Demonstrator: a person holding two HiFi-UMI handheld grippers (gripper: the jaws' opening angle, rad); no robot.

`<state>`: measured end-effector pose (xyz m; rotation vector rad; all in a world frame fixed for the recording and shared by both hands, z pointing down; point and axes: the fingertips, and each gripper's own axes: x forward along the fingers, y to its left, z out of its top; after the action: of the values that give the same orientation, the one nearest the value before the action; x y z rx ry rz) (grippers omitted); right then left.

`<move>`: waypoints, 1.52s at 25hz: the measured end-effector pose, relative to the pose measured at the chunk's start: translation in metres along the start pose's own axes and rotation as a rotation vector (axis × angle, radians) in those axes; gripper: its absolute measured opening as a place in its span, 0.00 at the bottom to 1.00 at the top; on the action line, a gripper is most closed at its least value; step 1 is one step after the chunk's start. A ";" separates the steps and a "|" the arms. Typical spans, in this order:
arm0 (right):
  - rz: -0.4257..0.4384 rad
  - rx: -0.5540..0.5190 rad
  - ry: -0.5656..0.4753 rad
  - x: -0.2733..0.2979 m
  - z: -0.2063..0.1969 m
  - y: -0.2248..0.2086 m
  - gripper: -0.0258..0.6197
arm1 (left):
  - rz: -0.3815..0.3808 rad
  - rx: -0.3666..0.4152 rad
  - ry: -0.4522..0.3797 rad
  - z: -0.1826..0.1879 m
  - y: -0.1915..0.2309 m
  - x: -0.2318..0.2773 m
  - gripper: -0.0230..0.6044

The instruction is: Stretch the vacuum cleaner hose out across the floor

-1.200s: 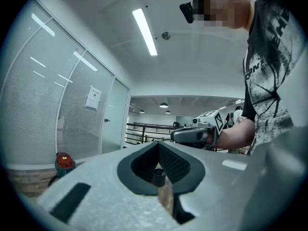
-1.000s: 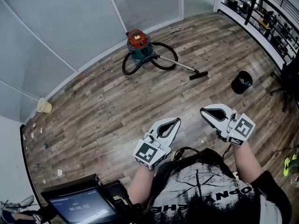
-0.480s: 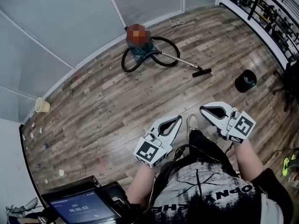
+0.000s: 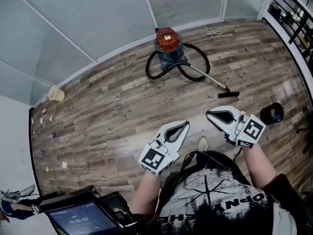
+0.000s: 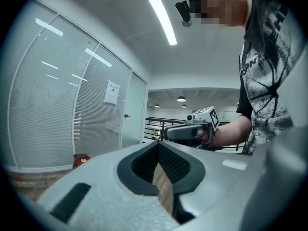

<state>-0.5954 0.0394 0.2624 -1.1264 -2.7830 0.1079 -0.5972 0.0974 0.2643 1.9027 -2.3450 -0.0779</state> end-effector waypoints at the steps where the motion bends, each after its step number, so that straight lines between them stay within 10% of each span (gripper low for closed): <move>1: 0.014 -0.003 0.000 0.005 0.001 -0.017 0.05 | 0.024 -0.007 0.009 0.001 0.016 0.010 0.04; 7: 0.076 -0.018 0.041 0.021 -0.007 -0.097 0.05 | 0.109 -0.032 0.047 -0.001 0.083 0.073 0.04; 19: -0.038 0.039 0.035 -0.012 -0.012 -0.181 0.05 | -0.017 0.001 0.059 0.013 0.118 0.181 0.04; 38: -0.210 -0.017 0.010 0.199 0.055 -0.326 0.05 | -0.251 -0.002 0.025 0.043 0.346 0.214 0.04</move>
<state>-0.9686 -0.0566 0.2661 -0.8282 -2.8778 0.0559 -0.9820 -0.0416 0.2747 2.1729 -2.0773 -0.0783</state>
